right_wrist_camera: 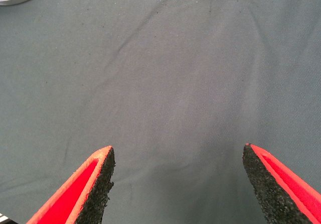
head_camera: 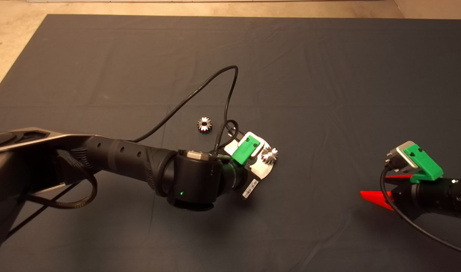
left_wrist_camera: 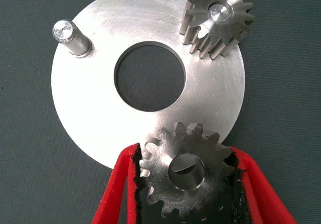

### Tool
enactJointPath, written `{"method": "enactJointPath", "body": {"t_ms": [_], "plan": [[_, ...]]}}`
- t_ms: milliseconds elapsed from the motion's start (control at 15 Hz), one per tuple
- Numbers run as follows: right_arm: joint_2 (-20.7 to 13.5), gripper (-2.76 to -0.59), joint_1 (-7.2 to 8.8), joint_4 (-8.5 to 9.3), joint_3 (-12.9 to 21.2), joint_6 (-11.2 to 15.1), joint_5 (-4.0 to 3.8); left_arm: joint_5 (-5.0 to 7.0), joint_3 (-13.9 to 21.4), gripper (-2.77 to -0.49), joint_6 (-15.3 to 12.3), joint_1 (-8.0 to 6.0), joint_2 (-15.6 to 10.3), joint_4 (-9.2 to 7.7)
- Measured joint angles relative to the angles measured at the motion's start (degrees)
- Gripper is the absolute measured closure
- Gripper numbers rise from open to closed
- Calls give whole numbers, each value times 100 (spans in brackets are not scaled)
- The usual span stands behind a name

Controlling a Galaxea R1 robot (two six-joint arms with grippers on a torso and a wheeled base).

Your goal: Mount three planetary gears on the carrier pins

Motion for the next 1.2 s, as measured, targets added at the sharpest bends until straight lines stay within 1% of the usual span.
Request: {"method": "enactJointPath", "body": {"t_ms": [267,333,400,533,933,1200], "plan": [[0,-189,0,-1,0,0,0,-3,-7,-80,45,-22,-13,-22],[-2,-189,0,-1,0,0,0,21,-11,-80,61,-33,-30,-24],[-2,-189,0,-1,0,0,0,8,-16,-80,64,-35,-30,-24],[0,-189,0,-1,0,0,0,27,-21,-80,83,-35,-33,-24],[-2,-189,0,1,0,0,0,33,-93,-79,85,-99,-46,-102],[2,-189,0,1,0,0,0,33,-95,-79,85,-99,-63,-105]]}}
